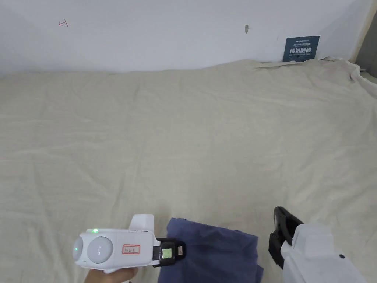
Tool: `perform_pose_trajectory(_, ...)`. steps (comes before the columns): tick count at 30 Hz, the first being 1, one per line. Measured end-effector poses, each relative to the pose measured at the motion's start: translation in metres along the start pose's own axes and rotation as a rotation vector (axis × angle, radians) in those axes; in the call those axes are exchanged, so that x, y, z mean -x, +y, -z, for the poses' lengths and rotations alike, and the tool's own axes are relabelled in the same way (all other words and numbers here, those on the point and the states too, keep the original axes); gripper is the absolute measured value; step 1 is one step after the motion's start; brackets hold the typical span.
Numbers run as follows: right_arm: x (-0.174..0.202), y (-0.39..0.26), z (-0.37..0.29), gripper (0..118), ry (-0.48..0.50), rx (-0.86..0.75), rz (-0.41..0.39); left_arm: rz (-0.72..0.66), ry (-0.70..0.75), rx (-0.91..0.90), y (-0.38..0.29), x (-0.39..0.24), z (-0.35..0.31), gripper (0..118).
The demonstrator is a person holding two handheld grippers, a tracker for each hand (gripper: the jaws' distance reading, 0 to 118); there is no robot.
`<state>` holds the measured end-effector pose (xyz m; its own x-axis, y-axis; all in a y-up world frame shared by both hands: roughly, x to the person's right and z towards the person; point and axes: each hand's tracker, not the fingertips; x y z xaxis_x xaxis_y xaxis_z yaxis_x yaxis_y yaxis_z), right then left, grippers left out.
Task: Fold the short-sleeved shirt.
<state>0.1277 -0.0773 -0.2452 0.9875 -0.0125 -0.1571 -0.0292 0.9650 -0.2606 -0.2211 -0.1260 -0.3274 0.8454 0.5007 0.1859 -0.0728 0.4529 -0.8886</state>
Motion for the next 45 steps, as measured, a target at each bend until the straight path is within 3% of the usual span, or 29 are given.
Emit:
perform_pose_trajectory(7,0.011,0.045,-0.005,0,0.014,-0.102,-0.025,0.031,0.198,-0.036,0.022,0.075,-0.083,20)
perform_pose_trajectory(18,0.042,0.05,0.012,0,0.061,-0.095,-0.059,-0.017,0.554,-0.075,0.047,0.197,-0.215,20)
perform_pose_trajectory(30,0.037,0.051,0.02,0,0.029,-0.072,-0.066,-0.153,0.8,0.019,0.057,0.264,-0.245,20)
perform_pose_trajectory(36,0.026,0.051,0.021,0,-0.004,-0.064,-0.062,-0.123,0.875,0.035,0.052,0.288,-0.231,22)
perform_pose_trajectory(38,0.022,0.051,0.021,0,-0.008,-0.061,-0.055,-0.125,0.929,0.058,0.053,0.292,-0.225,30)
perform_pose_trajectory(42,0.018,0.052,0.017,0,-0.011,-0.065,-0.05,-0.128,1.028,0.038,0.047,0.281,-0.218,79)
perform_pose_trajectory(45,0.014,0.056,0.015,0,-0.008,-0.069,-0.045,-0.135,1.023,-0.051,0.046,0.264,-0.224,98)
